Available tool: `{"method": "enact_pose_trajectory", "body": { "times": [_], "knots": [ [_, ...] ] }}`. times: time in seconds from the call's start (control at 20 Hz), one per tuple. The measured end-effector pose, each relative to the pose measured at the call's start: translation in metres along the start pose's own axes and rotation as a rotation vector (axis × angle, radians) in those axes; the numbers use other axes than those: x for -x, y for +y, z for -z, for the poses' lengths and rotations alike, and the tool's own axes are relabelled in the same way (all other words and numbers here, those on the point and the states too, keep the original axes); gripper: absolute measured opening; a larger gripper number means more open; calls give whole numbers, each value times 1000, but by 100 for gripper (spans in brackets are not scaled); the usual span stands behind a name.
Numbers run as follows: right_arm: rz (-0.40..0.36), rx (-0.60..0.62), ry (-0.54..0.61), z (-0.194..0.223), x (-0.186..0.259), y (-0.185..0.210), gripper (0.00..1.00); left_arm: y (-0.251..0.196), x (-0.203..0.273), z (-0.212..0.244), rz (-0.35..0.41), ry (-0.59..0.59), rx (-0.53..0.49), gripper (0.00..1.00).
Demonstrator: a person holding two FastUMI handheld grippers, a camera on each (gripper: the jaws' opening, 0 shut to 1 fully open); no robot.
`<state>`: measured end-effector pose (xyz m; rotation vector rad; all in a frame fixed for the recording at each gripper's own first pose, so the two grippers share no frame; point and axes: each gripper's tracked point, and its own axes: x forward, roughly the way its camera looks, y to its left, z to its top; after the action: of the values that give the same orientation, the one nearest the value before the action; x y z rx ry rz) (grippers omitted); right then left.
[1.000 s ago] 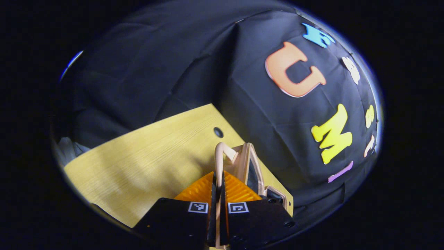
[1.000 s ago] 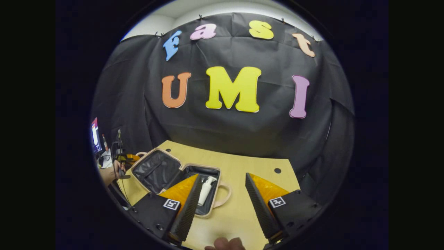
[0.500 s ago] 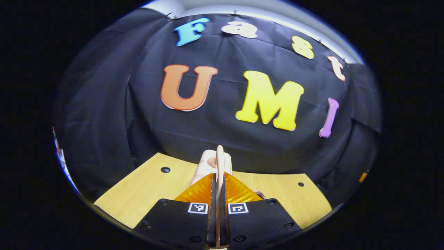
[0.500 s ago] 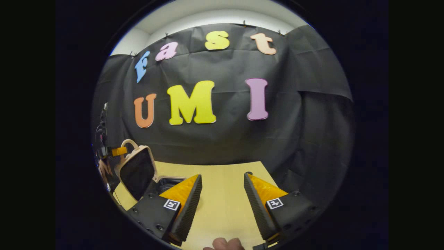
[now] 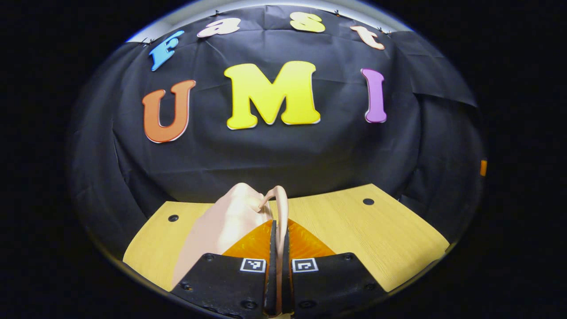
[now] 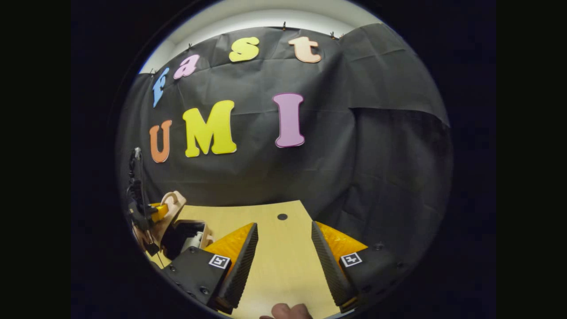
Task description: First open the suitcase, pack the skin care products into it, and then close the suitcase.
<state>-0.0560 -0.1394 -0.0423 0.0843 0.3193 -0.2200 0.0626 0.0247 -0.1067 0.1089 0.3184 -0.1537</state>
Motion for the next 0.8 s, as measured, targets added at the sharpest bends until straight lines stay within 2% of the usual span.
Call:
{"method": "enact_pose_trajectory", "body": {
  "times": [0.2, 0.35, 0.6, 0.8],
  "knots": [
    [50, 12, 37, 10, -5, -39, 72, -52, -29, 56, 26, 121, -115, 8],
    [79, 9, 63, 18, -6, -58, 72, -65, -40, 84, 21, 179, -153, 8],
    [111, -1, 97, 29, -13, -80, 72, -75, -50, 106, 2, 229, -218, 8],
    [99, -2, 107, 32, -21, -79, 72, -82, -53, 117, -4, 263, -214, 13]
  ]
}}
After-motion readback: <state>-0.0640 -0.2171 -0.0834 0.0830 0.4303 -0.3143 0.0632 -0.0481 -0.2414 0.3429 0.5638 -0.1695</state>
